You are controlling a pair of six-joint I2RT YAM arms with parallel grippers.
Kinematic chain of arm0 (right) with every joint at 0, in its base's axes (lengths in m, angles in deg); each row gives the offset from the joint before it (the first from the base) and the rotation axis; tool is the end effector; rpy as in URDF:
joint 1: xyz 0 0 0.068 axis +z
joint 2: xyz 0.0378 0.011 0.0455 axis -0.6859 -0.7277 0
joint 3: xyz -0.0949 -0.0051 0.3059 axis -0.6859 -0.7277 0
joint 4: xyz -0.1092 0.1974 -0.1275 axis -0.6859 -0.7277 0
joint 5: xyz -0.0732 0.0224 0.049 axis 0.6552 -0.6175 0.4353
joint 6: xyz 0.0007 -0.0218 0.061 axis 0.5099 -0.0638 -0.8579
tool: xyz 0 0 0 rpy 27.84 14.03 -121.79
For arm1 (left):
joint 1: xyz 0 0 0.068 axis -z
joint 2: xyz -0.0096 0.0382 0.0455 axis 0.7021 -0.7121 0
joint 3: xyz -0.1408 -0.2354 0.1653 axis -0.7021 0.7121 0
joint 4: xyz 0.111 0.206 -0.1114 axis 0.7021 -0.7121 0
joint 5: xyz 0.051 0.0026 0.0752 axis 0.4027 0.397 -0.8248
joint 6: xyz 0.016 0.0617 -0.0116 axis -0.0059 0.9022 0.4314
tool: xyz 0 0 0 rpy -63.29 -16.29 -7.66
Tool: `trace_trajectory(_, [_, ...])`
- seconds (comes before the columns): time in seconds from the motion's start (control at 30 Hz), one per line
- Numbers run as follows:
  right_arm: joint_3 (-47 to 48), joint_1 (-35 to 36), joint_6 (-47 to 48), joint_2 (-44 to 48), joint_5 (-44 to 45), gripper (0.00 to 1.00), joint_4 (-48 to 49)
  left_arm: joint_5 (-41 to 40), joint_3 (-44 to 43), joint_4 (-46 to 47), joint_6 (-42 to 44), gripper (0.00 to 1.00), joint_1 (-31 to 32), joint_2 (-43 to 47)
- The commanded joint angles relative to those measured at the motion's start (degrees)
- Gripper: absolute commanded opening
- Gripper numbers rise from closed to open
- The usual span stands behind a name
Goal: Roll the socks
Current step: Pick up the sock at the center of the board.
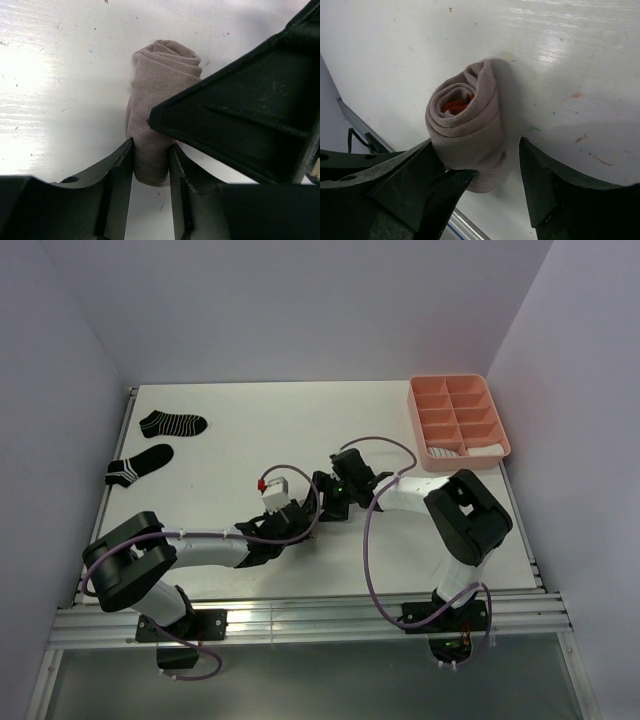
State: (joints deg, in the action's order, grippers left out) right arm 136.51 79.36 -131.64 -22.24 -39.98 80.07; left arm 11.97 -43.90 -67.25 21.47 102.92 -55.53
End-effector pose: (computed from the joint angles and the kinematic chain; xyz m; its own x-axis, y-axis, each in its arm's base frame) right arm 0.2777 0.2259 0.1856 -0.9628 0.1165 -0.2438 -0.0781 0.7439 0.6638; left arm 0.1712 -0.2318 0.1888 -0.6764 -0.3941 -0.6222 -0.0651 0.8735 -0.4825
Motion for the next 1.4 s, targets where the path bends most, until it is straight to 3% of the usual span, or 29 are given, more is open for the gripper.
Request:
trace_trajectory(0.0, [-1.63, -0.19, 0.32, -1.64, -2.19, 0.74, 5.12, 3.27, 3.01, -8.08, -0.45, 0.38, -0.84, -1.42])
trace_trajectory(0.3, [-1.28, 1.48, 1.90, -5.68, -4.39, 0.71, 6.27, 4.23, 2.66, -6.23, -0.01, 0.38, -1.46, -2.21])
trace_trajectory(0.73, [3.47, 4.99, 10.16, -9.47, -1.14, 0.74, -3.40, 5.81, 2.83, -5.44, 0.16, 0.37, -3.04, -3.26])
trace_trajectory(1.03, [6.28, 7.36, 15.17, -10.33, 7.81, 0.75, -11.92, 5.64, 2.04, -7.02, 0.60, 0.37, -4.01, -2.56])
trace_trajectory(1.13, [6.72, 8.94, 15.00, -11.83, 8.00, 0.69, -13.07, 5.64, 1.78, -7.11, 0.60, 0.37, -4.18, -2.21])
trace_trajectory(1.23, [6.46, 9.74, 14.82, -12.97, 8.00, 0.52, -13.15, 5.55, 1.78, -7.20, 0.52, 0.38, -4.36, -1.60])
trace_trajectory(1.27, [6.37, 9.74, 14.91, -13.24, 8.09, 0.40, -13.59, 5.38, 1.87, -7.20, 0.60, 0.38, -4.36, -1.42])
trace_trajectory(1.33, [6.46, 9.65, 14.82, -13.68, 8.18, 0.29, -13.77, 5.29, 1.95, -6.85, 0.86, 0.39, -4.45, -0.72])
trace_trajectory(1.37, [6.63, 9.56, 14.82, -13.68, 8.00, 0.17, -13.77, 5.20, 1.78, -7.02, 1.13, 0.41, -4.36, -0.37])
